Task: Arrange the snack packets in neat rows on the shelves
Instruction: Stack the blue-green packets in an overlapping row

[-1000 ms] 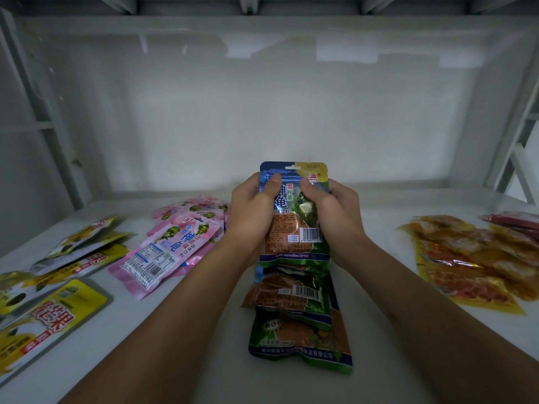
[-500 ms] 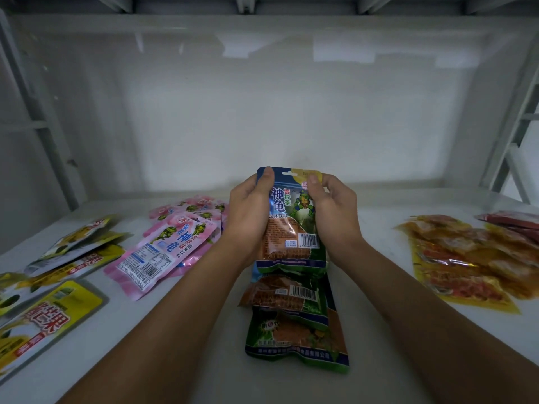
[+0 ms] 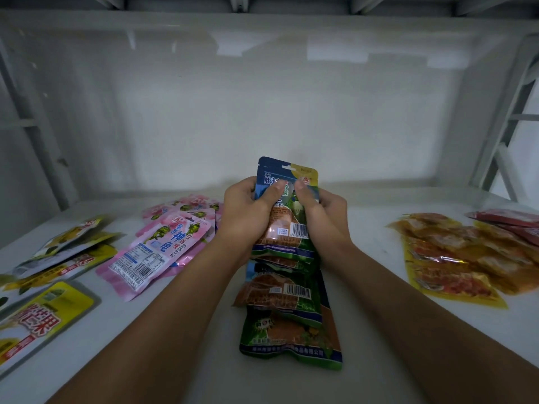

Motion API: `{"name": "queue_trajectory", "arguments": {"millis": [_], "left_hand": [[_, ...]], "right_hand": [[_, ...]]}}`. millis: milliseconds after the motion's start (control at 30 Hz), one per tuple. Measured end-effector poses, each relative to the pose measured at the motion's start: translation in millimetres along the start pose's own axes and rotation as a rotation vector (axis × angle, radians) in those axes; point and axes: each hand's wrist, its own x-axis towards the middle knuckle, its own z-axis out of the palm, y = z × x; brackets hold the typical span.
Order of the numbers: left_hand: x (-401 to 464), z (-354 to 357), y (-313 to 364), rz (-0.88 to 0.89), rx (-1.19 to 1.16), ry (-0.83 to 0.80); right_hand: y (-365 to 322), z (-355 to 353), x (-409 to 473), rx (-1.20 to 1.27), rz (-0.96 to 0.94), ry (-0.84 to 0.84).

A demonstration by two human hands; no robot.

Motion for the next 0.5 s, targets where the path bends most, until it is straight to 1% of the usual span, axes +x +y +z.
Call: {"name": "queue_trajectory", "arguments": {"millis": [100, 233, 300, 367, 433, 500], "left_hand": [[0.6, 1.4, -1.5, -0.010, 0.018, 0.012], [1.8, 0.3, 0.1, -0.150, 0.013, -0.007], [0.6, -0.3, 2.0, -0.192, 0.026, -0.026], [-0.6, -0.4, 2.6, -0.184, 0.040, -0.012], [-2.4, -1.0, 3.9, -0.140, 0.046, 0.024], [-3.2, -2.3, 4.4, -0.109, 0.027, 0.043]], "right_hand": [[4.2, 0.3, 1.4, -0.093, -0.077, 0.030], [2.4, -0.5, 1.5, -0.129, -0.115, 0.076], [2.1, 0.7, 0.4, -0.135, -0.127, 0.076], [1.4, 1.4, -0.3, -0.118, -0.136, 0.074], [0.6, 0.9, 1.4, -0.093, -0.122, 0.060], [-0.8, 2.1, 2.0, -0.058, -0.107, 0.013]]}}
